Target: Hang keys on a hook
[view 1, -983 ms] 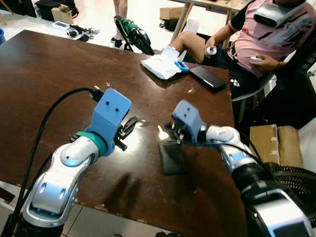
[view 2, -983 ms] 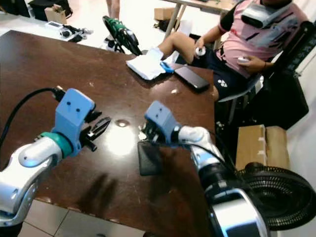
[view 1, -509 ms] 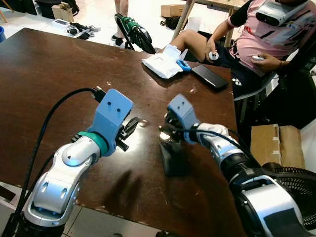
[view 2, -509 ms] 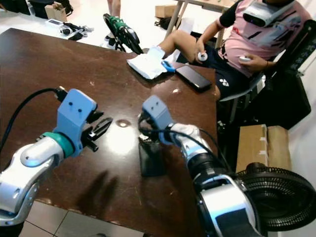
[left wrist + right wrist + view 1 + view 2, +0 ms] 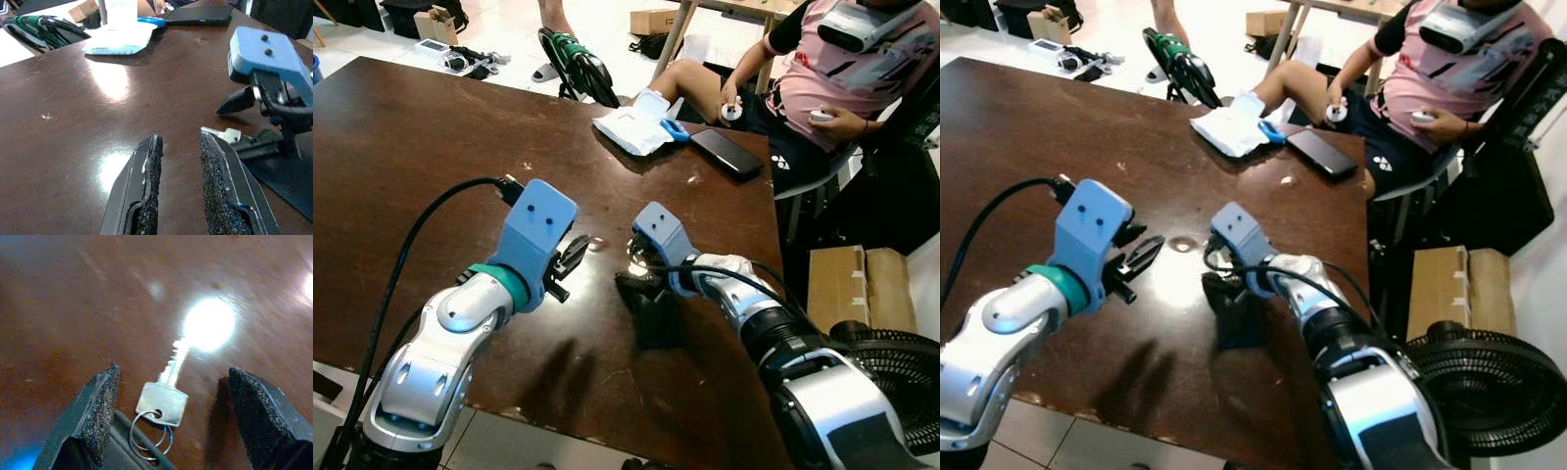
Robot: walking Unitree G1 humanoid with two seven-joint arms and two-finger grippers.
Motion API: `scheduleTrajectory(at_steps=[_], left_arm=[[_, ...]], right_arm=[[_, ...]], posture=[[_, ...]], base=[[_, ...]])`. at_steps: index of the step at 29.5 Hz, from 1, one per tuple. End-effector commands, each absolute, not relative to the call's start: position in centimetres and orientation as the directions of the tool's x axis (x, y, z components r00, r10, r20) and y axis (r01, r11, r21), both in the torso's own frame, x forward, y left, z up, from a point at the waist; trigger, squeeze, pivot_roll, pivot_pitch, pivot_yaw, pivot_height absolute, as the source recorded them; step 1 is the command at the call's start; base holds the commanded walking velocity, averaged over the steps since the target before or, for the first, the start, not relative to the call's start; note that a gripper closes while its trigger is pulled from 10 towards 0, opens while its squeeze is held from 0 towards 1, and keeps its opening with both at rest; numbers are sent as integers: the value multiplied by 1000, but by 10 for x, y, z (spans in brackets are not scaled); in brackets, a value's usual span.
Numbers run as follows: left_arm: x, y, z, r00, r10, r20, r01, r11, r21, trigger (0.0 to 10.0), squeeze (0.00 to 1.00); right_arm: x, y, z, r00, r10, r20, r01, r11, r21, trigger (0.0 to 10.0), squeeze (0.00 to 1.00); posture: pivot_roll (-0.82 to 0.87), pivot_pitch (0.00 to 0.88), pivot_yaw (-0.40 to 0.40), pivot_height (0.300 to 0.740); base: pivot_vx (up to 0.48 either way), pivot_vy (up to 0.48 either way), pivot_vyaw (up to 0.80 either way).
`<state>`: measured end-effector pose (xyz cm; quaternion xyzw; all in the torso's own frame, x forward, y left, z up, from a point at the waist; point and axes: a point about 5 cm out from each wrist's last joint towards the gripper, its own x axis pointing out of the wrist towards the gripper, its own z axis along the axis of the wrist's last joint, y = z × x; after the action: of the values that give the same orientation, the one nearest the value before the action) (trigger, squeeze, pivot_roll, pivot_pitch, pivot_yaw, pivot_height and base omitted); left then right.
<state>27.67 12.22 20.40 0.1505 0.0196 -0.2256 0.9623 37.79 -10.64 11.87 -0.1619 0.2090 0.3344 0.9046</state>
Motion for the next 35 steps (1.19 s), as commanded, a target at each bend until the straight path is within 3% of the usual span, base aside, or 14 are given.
scheduleTrajectory(at_steps=[1,6,10,20,24,35], left_arm=[[275,119,201,888,-446,-112,459,845,275,10000,0],[275,118,201,889,-445,-110,457,846,275,10000,0],[275,117,201,887,-448,-109,460,844,275,10000,0],[275,116,201,887,-448,-109,460,845,272,10000,0],[274,116,201,888,-447,-110,460,846,271,10000,0],[274,114,201,882,-457,-115,471,839,272,10000,0]], right_arm=[[378,-109,115,695,514,-503,-644,755,-119,10000,0],[379,-97,116,725,495,-480,-534,843,62,10000,0],[376,-100,105,721,456,-521,-500,864,62,10000,0],[368,-98,93,655,450,-607,-564,826,4,10000,0],[366,-95,93,619,478,-623,-639,768,-46,10000,0],[365,-106,95,542,511,-668,-690,723,-6,10000,0]], posture=[[94,0,5,740],[92,0,0,740],[88,0,-3,740],[87,1,-15,740],[84,9,-11,740],[78,22,-14,740]], base=[[0,0,0],[0,0,0],[0,0,0],[0,0,0],[0,0,0],[0,0,0]])
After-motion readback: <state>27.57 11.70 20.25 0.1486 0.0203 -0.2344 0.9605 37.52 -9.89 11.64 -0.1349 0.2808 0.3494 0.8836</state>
